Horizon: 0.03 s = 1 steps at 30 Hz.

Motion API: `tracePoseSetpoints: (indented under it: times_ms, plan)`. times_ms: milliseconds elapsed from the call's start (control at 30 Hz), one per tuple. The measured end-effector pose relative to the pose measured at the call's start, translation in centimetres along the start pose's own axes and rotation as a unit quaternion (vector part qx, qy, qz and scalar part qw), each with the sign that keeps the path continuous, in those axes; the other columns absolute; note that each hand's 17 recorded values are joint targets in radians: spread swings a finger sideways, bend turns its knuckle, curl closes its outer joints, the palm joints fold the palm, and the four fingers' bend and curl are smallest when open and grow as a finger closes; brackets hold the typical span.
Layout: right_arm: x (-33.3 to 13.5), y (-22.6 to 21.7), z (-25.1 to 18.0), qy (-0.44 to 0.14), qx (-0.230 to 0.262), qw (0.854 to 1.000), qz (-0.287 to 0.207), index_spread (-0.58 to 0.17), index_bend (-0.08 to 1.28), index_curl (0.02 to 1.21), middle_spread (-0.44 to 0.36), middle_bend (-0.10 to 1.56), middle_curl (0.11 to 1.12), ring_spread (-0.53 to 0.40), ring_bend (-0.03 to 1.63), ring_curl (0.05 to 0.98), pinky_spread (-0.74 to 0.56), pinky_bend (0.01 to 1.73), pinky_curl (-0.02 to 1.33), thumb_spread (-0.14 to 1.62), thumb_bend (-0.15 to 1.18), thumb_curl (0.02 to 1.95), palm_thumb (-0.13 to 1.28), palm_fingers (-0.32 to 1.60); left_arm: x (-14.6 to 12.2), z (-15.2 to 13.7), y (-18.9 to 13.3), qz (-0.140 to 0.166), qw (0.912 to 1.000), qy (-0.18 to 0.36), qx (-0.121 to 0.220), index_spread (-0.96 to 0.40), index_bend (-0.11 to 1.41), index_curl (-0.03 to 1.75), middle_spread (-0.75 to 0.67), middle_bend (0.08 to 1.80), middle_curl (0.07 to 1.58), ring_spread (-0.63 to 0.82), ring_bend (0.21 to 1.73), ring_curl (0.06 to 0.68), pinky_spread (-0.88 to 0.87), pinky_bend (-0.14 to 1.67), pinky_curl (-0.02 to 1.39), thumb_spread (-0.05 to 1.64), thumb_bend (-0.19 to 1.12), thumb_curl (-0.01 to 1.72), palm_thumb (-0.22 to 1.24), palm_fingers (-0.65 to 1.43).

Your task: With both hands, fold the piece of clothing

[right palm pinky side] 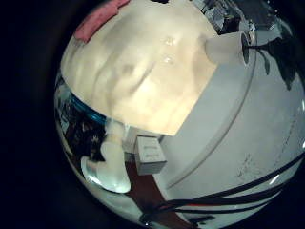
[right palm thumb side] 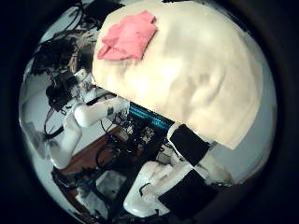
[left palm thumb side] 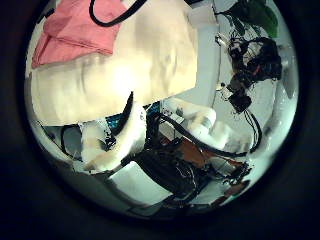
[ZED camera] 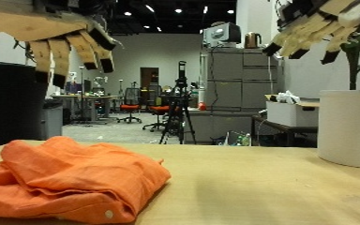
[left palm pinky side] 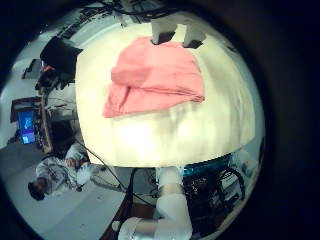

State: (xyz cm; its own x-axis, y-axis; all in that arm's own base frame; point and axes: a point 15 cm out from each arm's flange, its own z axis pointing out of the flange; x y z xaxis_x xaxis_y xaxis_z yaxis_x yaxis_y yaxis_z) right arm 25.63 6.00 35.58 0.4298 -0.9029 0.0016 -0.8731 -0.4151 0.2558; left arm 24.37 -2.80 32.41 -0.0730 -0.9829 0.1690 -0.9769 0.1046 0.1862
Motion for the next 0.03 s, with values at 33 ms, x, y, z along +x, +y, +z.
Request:
tracePoseSetpoints:
  times_ms: [33]
  plan:
    - [-0.03,0.01,-0.03,-0.001,0.001,1.0,0.0,-0.319,0.18,0.31,0.112,0.18,0.31,0.26,0.3,0.233,0.41,0.3,0.32,1.23,-0.02,0.35,0.65,0.09,-0.1,-0.08,-0.01,-0.003,1.0,0.002,0.002,0.04,0.17,0.31,0.23,0.28,0.36,0.42,0.48,0.202,0.51,0.19,0.29,1.21,-0.02,0.32,0.43,0.18]
